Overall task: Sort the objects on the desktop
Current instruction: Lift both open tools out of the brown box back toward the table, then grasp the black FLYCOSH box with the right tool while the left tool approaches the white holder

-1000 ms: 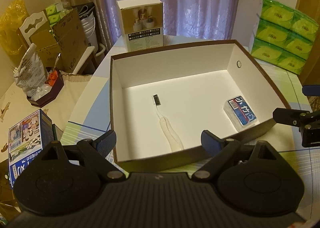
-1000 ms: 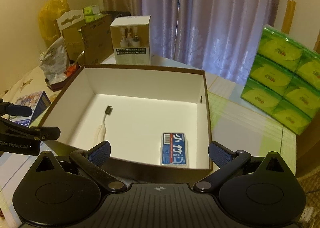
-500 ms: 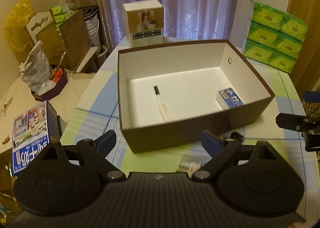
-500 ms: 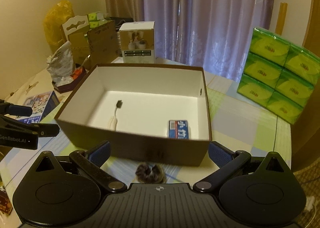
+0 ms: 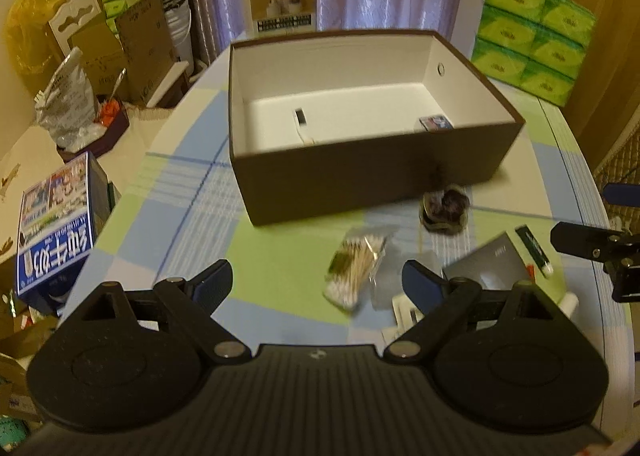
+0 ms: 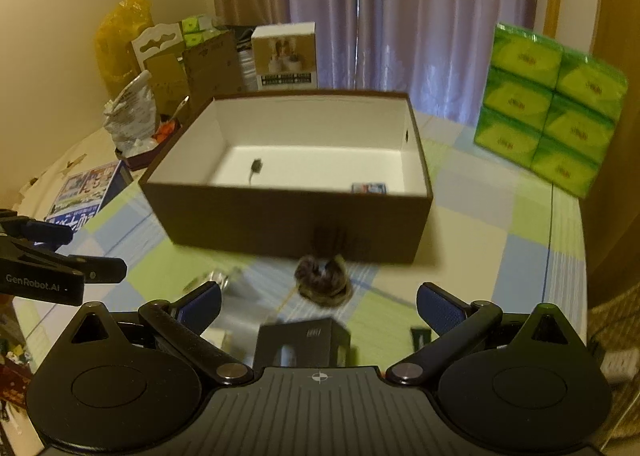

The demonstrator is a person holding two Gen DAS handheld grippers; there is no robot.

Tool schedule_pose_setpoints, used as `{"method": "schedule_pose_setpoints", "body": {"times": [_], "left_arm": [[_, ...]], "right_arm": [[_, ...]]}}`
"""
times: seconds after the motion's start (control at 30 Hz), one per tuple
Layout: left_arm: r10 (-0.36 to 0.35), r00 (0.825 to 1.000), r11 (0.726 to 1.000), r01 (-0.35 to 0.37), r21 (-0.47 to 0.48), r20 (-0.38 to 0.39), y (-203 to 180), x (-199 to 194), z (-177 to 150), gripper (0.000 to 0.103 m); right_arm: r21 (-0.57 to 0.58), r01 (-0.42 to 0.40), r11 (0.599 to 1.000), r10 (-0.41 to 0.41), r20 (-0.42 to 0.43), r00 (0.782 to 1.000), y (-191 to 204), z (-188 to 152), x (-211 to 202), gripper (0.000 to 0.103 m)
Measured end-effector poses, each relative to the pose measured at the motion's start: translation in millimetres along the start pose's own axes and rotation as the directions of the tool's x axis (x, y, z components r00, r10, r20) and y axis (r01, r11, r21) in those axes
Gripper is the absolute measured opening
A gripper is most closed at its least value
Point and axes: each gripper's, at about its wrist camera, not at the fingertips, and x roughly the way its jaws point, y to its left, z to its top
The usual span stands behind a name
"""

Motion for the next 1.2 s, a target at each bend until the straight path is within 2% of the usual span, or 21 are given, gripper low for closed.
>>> {"method": "schedule_pose_setpoints", "body": {"times": [0.37, 0.7, 0.9, 1.1, 1.2], "left_arm": [[-0.06, 0.993, 0.998, 0.062, 0.017, -0.104, -25, 19, -41, 0.09], [-0.083, 0.984, 0.996, 0.089, 0.032, -0.159, -44, 40, -54, 0.089], [-0.086, 0.98, 0.995, 0.095, 0.04, -0.18, -47, 48, -54, 0.089], [-0.079, 0.979, 0.995, 0.088, 0.038, -0.19, -45, 55, -50, 0.089], [-0.076, 0.978, 0.996, 0.085, 0.037, -0.193, -44, 58, -48, 0.089]], "right_arm": [[0.018, 0.034, 0.999, -0.032, -0.101, 0.994, -7, -52, 5, 0.101], [0.042, 0.038, 0.998, -0.032, -0.148, 0.988, -15, -73, 8, 0.101], [0.101, -0.002, 0.995, 0.019, -0.162, 0.987, -26, -77, 15, 0.101], [0.193, -0.082, 0.978, 0.116, -0.174, 0.978, -40, -78, 27, 0.1], [0.246, -0.121, 0.962, 0.17, -0.188, 0.967, -49, -80, 37, 0.091]]}}
